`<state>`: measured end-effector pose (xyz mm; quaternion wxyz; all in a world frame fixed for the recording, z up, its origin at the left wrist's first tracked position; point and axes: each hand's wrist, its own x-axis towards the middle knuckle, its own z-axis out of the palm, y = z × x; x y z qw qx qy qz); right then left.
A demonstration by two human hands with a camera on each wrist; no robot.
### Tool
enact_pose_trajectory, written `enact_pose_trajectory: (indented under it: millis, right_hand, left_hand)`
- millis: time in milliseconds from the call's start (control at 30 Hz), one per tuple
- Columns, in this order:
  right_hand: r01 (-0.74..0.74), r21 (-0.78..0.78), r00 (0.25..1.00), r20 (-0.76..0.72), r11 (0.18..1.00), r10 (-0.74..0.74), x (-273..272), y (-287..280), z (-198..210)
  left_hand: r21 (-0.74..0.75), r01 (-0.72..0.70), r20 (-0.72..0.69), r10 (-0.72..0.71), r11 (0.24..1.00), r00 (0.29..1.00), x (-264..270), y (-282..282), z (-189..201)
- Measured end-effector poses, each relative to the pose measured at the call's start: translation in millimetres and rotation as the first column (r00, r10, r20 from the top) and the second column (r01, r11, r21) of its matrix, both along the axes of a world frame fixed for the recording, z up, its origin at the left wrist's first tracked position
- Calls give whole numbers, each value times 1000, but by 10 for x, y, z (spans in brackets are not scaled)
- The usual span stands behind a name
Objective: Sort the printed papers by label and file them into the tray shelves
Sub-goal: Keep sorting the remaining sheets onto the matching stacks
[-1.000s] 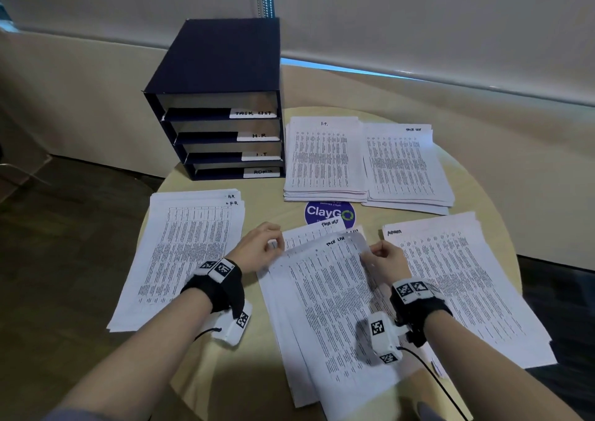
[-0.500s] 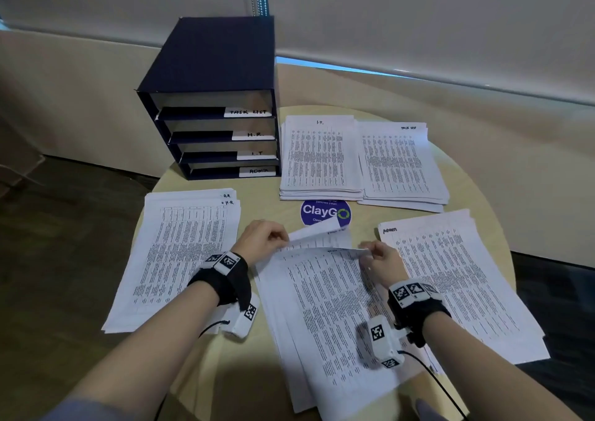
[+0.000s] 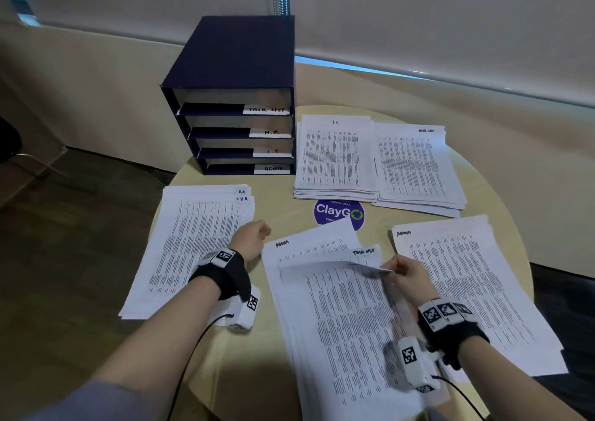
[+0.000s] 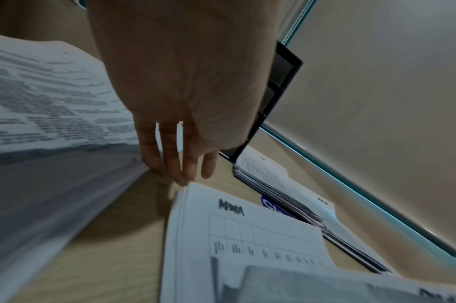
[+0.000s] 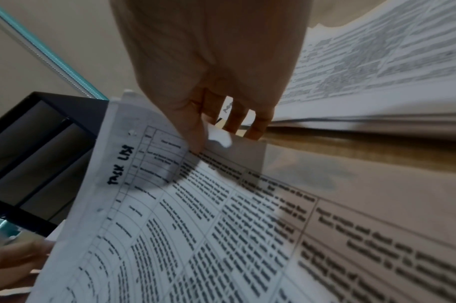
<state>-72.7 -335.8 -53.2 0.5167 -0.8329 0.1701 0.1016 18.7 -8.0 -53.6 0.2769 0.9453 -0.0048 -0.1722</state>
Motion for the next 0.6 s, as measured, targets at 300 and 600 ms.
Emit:
enact_pose_trajectory:
  millis: [300,600]
  right_hand:
    - [57,16,998,-15,998,-57,-7,-19,55]
    - [34,18,995,-90,999,-32,37,-79,62]
  left_hand:
    - [-6,156,-77,-156,988,985,16,-135,68]
    - [-86,147,-86,-154,985,984,207,-267,236]
